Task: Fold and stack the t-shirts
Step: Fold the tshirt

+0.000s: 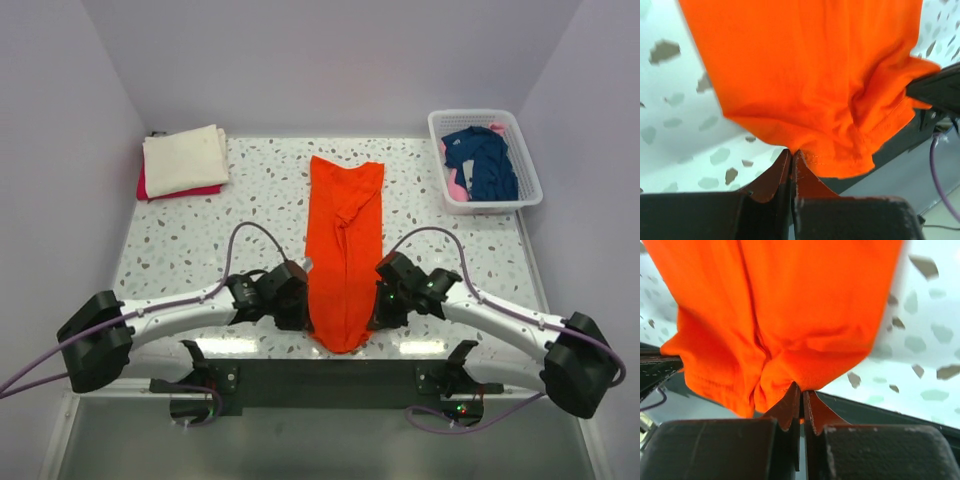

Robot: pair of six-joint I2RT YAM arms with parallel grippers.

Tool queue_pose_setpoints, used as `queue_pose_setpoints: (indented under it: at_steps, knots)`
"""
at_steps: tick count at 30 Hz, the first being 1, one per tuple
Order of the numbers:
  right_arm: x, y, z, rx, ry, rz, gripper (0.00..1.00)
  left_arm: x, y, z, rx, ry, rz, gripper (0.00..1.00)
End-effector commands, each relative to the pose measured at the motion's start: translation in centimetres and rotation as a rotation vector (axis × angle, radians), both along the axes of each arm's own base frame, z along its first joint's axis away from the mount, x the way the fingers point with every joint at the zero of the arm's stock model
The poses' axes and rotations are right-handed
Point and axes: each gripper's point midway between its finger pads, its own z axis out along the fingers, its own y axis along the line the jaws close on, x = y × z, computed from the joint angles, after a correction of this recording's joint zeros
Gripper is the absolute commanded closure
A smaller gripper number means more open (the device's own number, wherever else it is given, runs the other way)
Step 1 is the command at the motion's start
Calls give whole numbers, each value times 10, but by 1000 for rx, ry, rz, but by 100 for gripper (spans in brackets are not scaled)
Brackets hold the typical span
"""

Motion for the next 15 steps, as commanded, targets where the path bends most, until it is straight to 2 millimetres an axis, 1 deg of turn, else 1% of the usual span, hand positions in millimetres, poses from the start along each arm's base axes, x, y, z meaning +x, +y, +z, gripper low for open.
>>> queue_pose_setpoints:
  at_steps: [1,3,4,5,7,8,9,10,11,13,15]
  knots:
    - [42,18,17,-8,-155,19,100,38,-9,14,8,-102,2,100]
    - [54,22,19,-24,-192,18,100,52,-13,21,-8,-128,19,100]
    - [62,27,19,-33,-198,16,100,64,-12,23,-13,-145,34,100]
    - [66,30,21,-35,-205,15,100,72,-15,29,-23,-162,43,100]
    - [81,34,22,-62,-244,7,100,87,-14,28,-9,-176,55,100]
    - [87,35,23,-70,-258,6,100,95,-18,35,-18,-197,59,100]
    - [94,35,23,-95,-282,-3,100,101,-17,34,-5,-210,64,100]
    - [102,39,31,-90,-304,-9,100,110,-19,35,-4,-218,74,100]
    - [107,41,26,-109,-301,-9,100,114,-21,35,-4,-225,77,100]
    - [120,48,32,-107,-327,-20,100,125,-23,31,7,-231,90,100]
    - [130,47,27,-138,-328,-33,100,138,-28,36,1,-249,102,100]
